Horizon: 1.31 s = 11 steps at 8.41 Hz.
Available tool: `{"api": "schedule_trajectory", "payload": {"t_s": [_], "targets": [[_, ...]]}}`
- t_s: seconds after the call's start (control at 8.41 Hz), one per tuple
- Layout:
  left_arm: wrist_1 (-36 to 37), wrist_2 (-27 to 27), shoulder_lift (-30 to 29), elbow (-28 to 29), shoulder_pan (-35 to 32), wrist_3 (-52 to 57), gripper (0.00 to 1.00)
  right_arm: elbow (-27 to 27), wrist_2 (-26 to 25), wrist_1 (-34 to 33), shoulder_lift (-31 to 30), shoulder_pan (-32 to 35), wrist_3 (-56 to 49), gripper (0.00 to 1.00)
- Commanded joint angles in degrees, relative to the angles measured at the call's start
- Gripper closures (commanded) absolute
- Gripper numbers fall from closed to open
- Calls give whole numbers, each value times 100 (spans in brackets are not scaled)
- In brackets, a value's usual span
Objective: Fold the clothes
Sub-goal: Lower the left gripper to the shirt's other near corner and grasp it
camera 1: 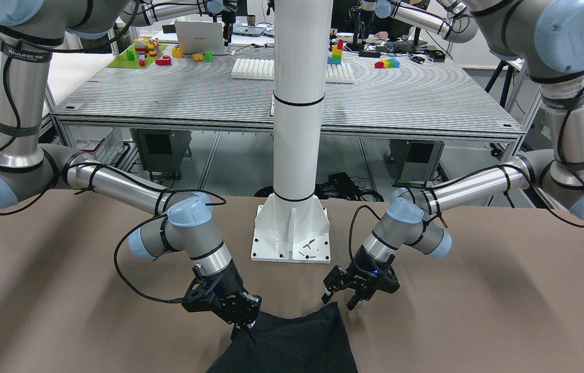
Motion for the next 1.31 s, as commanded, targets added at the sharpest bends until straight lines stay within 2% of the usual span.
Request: {"api": "schedule_trajectory", "payload": {"t_s": [0.0,0.59,0.71,0.95,1.19], "targets": [[1,1,-63,17,1,-1,7,43,-3,4,-12,-9,0,100],[10,10,-133,184,-17,-1,9,52,-3,-5,-12,-9,0,100],[9,10,-142,210,-17,-1,13,52,-3,-5,-12,-9,0,100],[1,19,-151,219,-8,-1,24,52,-3,-5,-12,-9,0,100],[9,19,-204,237,-17,-1,45,52,-3,-5,-12,-9,0,100]]}}
